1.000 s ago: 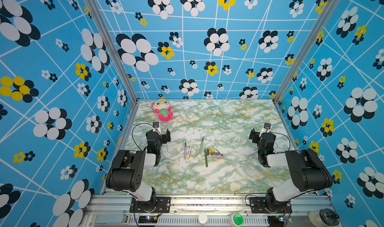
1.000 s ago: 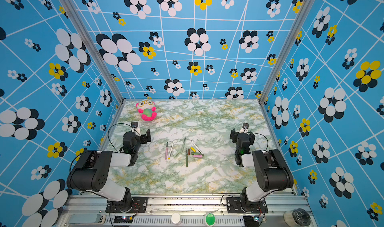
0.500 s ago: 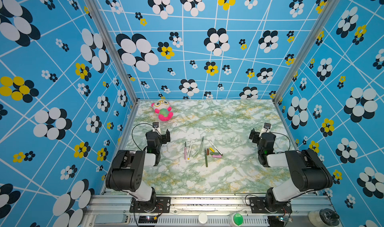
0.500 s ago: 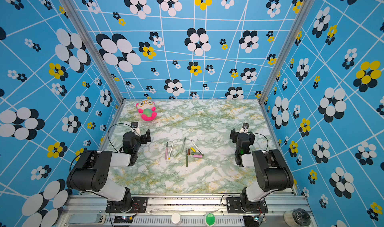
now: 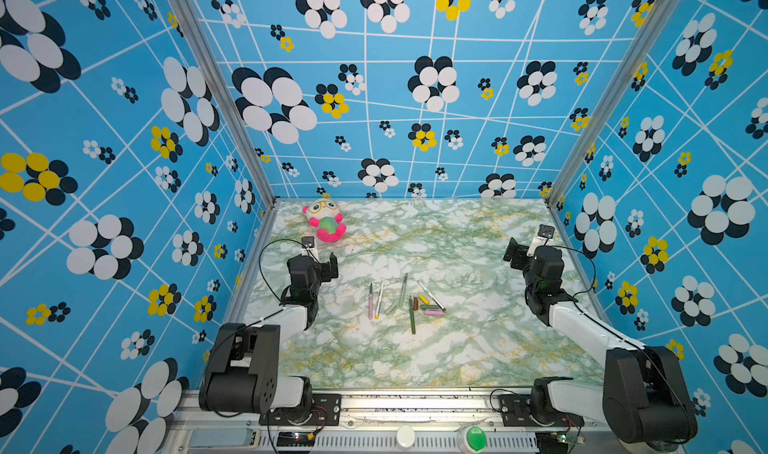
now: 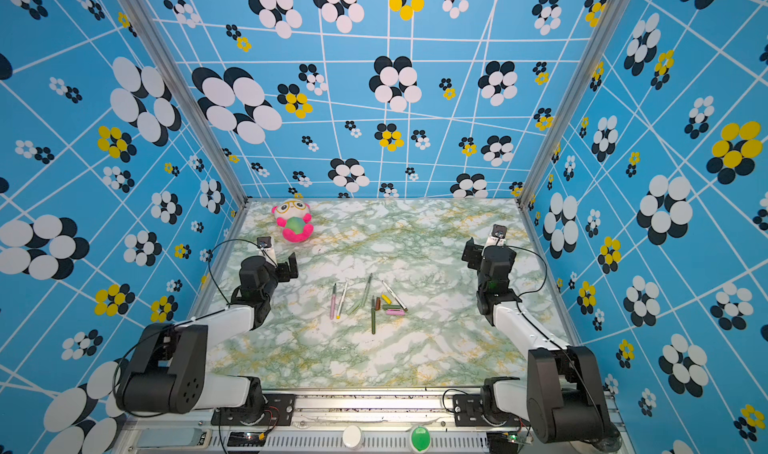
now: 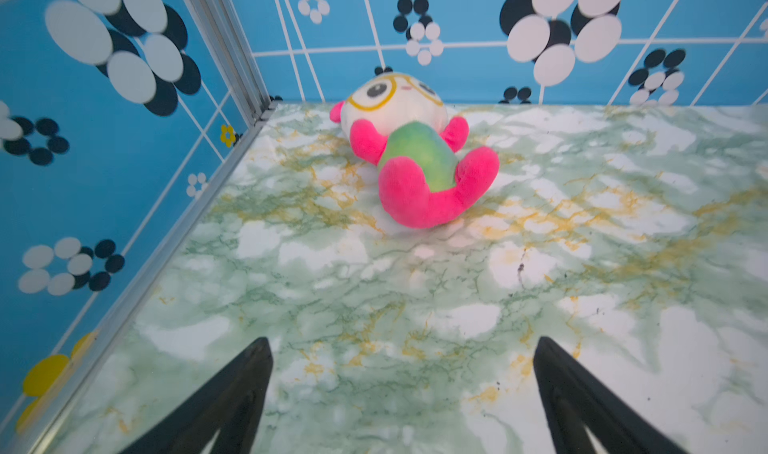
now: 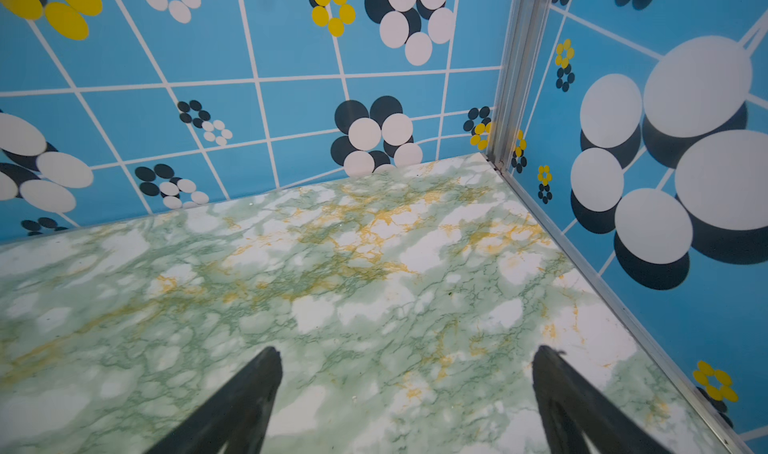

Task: Insert the pens into the pen caps
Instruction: 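Reach the right gripper to the green fountain pen while the left arm advances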

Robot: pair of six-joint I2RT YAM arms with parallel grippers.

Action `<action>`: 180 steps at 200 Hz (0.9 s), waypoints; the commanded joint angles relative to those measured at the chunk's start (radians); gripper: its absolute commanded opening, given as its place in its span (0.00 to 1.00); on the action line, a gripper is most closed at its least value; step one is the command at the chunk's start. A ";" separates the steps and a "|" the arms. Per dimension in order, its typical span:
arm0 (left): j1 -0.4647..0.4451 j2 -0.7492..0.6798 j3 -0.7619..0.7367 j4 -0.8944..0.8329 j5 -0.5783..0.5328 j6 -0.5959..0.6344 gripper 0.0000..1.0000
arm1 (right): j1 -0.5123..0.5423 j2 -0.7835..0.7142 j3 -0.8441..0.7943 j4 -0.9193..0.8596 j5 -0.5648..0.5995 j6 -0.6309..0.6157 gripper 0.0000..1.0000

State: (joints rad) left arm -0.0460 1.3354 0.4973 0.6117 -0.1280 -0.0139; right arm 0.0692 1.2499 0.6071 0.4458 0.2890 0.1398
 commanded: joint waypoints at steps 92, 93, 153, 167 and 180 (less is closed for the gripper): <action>-0.179 -0.286 0.249 -0.565 0.208 0.055 0.98 | 0.088 -0.049 0.238 -0.577 -0.234 0.181 0.83; -0.186 -0.284 0.251 -0.569 0.207 0.056 0.98 | 0.089 -0.048 0.240 -0.582 -0.233 0.181 0.83; -0.436 -0.202 0.367 -0.802 0.186 0.003 0.93 | 0.226 0.008 0.333 -0.870 -0.207 0.158 0.79; -0.489 -0.198 0.367 -0.822 0.166 -0.030 0.92 | 0.260 0.026 0.351 -0.922 -0.193 0.150 0.79; -0.536 -0.190 0.368 -0.847 0.147 -0.047 0.92 | 0.291 0.045 0.371 -0.960 -0.179 0.137 0.79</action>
State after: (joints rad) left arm -0.5152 1.1309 0.8360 -0.1333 0.0505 -0.0082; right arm 0.3168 1.2644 0.9298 -0.3645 0.0769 0.3027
